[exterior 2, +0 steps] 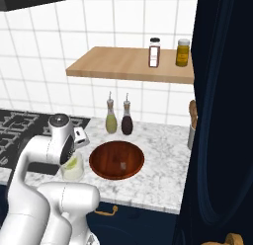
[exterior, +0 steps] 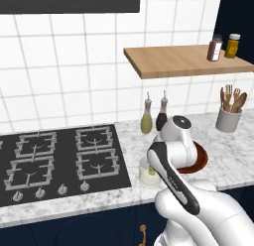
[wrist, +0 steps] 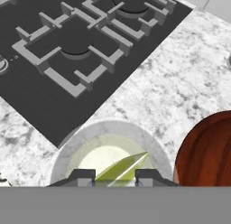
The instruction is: Grab a lemon wedge from the fridge and one ice cube from the ice bowl, and put them in the glass of lemonade.
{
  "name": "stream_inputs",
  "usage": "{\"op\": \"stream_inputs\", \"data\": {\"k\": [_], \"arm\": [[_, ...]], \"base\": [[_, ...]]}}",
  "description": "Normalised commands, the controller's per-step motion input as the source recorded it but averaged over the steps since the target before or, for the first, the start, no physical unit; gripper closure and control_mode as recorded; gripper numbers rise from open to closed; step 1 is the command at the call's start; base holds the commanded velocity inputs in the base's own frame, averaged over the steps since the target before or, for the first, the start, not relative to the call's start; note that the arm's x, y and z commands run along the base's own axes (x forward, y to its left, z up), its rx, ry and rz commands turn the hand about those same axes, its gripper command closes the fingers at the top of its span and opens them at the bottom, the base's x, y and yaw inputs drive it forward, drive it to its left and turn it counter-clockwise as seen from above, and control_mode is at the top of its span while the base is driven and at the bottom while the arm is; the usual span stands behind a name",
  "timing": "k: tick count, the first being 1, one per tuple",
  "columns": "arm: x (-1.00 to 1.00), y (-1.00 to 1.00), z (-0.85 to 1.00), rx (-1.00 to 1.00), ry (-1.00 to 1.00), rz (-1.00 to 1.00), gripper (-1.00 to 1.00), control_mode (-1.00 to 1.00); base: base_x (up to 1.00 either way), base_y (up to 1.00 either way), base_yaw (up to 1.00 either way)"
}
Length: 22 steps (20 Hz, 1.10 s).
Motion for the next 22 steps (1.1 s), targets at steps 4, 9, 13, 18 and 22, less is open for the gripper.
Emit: {"op": "stream_inputs", "data": {"k": [4, 9, 13, 18, 22], "arm": [[0.07, 0.0, -0.26, 0.0, 0.0, 0.0, 1.0, -1.0], [0.01, 0.0, -0.3, 0.0, 0.0, 0.0, -1.0, -1.0], [0.0, 0.0, -0.18, 0.0, -0.01, 0.0, -1.0, -1.0], [-0.33, 0.05, 0.06, 0.0, -0.06, 0.0, -1.0, -1.0], [-1.0, 0.69, 0.46, -0.06, -0.2, 0.05, -1.0, -1.0]], "base": [[0.0, 0.0, 0.0], [0.0, 0.0, 0.0], [0.0, 0.0, 0.0], [0.0, 0.0, 0.0], [0.0, 0.0, 0.0]]}}
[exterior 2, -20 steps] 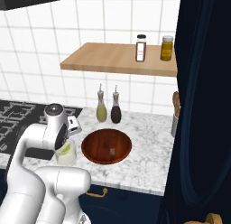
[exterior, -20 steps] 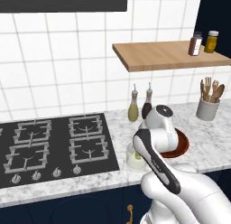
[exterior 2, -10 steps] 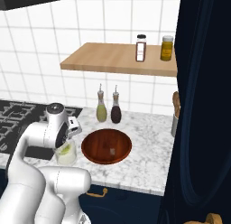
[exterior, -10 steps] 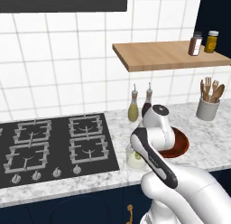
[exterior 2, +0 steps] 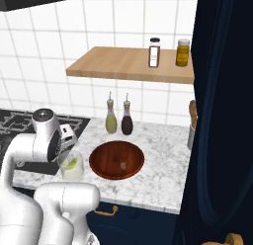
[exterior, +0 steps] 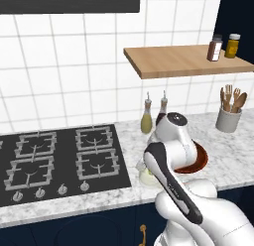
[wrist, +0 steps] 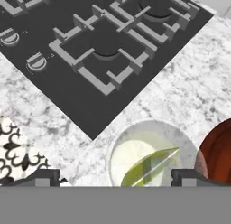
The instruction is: Grab a lemon wedge from the fridge and one ice cube from the ice bowl, and put them in the glass of lemonade.
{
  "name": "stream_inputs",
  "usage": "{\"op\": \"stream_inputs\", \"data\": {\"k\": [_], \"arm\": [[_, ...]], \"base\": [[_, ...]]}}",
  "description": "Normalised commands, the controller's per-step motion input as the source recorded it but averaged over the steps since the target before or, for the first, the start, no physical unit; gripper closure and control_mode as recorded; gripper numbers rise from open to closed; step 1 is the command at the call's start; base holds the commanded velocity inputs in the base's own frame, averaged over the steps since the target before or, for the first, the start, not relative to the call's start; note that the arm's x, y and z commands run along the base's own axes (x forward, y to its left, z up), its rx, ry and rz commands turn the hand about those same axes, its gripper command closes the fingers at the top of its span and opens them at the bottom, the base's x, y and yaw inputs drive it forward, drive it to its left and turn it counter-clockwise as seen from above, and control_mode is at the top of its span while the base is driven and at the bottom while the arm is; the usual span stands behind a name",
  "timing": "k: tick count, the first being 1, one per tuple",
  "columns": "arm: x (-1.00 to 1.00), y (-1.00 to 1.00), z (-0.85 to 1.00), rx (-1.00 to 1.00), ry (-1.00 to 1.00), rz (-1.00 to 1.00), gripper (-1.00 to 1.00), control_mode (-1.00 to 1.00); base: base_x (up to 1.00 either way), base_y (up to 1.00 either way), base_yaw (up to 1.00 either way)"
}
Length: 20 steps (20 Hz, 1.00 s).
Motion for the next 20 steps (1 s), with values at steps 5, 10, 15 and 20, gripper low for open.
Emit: {"op": "stream_inputs", "data": {"k": [5, 10, 15, 20], "arm": [[-1.0, 0.99, 0.26, -0.18, -0.31, 0.0, -1.0, -1.0], [-1.0, 0.91, 0.86, -0.29, -0.56, -0.01, -1.0, -1.0], [-1.0, 0.95, 0.61, -0.36, -0.61, -0.02, -1.0, -1.0], [-0.57, 0.54, 0.93, -0.14, -0.4, -0.03, -1.0, -1.0]], "base": [[0.0, 0.0, 0.0], [0.0, 0.0, 0.0], [0.0, 0.0, 0.0], [0.0, 0.0, 0.0]]}}
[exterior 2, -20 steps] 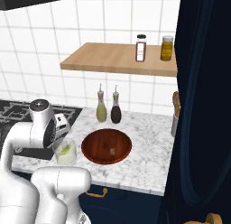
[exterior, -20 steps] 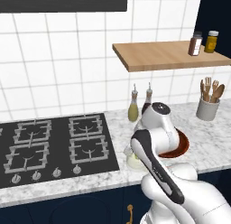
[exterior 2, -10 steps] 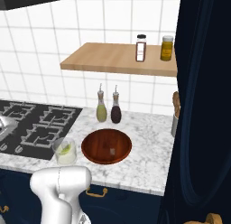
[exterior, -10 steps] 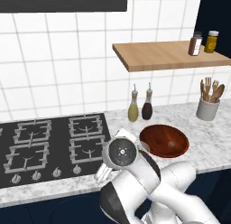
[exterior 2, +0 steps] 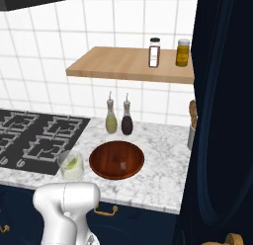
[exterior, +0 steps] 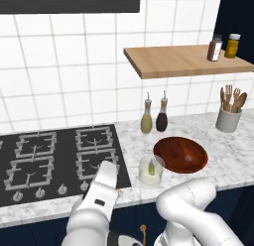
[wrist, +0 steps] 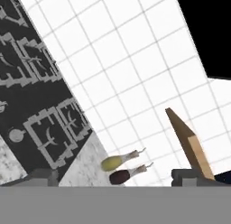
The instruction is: Grab a lemon wedge from the fridge and one ice cube from the ice bowl, and put them in the glass of lemonade.
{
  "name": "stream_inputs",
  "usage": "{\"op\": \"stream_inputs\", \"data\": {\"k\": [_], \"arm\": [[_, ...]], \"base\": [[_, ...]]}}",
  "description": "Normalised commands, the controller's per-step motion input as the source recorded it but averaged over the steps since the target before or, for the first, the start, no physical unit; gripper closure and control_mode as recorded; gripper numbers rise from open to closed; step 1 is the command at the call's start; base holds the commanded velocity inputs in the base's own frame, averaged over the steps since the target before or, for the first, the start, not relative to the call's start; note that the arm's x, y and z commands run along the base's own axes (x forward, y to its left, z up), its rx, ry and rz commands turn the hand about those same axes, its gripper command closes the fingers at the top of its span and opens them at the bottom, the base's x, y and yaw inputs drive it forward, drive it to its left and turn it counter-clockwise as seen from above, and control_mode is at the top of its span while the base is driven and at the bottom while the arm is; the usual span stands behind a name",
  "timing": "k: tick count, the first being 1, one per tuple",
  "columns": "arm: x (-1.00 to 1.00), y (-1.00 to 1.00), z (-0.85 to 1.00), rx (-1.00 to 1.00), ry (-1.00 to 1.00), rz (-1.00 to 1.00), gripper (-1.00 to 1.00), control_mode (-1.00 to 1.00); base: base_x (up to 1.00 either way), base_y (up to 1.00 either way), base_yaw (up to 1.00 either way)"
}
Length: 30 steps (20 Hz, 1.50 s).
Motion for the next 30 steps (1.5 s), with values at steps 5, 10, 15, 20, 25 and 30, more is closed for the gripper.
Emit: {"op": "stream_inputs", "data": {"k": [5, 10, 15, 20, 25, 30], "arm": [[0.14, 0.28, 0.77, 0.0, -0.06, -0.11, -1.0, -1.0], [0.3, 0.03, 0.24, 0.09, 0.0, -0.11, -1.0, -1.0], [0.08, -0.14, 0.0, 0.14, 0.0, -0.06, -1.0, -1.0], [0.4, -0.51, -0.02, 0.28, 0.01, -0.07, -1.0, -1.0], [0.1, -0.78, -0.01, 0.23, 0.04, -0.03, -1.0, -1.0], [0.05, -0.04, -0.01, 0.03, 0.0, -0.06, -1.0, -1.0]], "base": [[0.0, 0.0, 0.0], [0.0, 0.0, 0.0], [0.0, 0.0, 0.0], [0.0, 0.0, 0.0], [0.0, 0.0, 0.0], [0.0, 0.0, 0.0]]}}
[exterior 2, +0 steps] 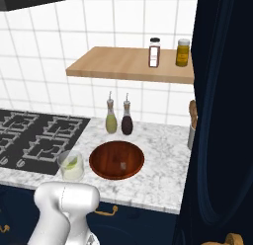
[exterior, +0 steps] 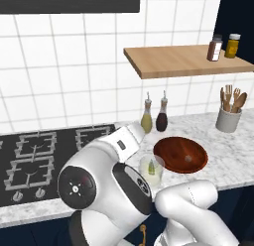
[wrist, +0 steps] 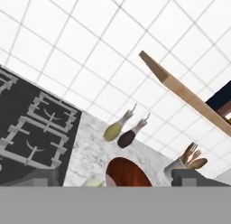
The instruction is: Grab a lemon wedge from the fridge and one ice cube from the ice bowl, and put them in the glass of lemonade.
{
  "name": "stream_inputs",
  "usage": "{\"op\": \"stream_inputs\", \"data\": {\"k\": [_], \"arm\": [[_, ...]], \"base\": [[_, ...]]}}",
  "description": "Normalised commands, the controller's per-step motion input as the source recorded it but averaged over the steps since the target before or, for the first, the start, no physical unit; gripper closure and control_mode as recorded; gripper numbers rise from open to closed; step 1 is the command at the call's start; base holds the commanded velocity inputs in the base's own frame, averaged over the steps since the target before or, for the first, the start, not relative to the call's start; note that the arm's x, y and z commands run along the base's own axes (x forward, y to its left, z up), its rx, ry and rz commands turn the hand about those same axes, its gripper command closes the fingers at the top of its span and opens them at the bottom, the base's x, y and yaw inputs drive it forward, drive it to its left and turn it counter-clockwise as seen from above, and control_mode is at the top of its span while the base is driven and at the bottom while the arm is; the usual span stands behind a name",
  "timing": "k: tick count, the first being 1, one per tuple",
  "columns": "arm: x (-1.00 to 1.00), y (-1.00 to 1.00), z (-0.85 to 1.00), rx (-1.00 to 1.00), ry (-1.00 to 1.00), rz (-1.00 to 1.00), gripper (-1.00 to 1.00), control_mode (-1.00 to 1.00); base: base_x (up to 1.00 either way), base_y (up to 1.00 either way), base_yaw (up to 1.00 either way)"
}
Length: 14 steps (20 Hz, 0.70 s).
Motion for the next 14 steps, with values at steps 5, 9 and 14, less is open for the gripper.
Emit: {"op": "stream_inputs", "data": {"k": [5, 9, 14], "arm": [[0.21, 0.54, 0.05, -0.13, 0.04, -0.17, -1.0, -1.0], [0.23, 0.64, 0.0, -0.15, 0.13, -0.2, -1.0, -1.0], [0.34, 0.43, 0.0, -0.08, 0.1, -0.2, -1.0, -1.0]], "base": [[0.0, 0.0, 0.0], [0.0, 0.0, 0.0], [0.0, 0.0, 0.0]]}}
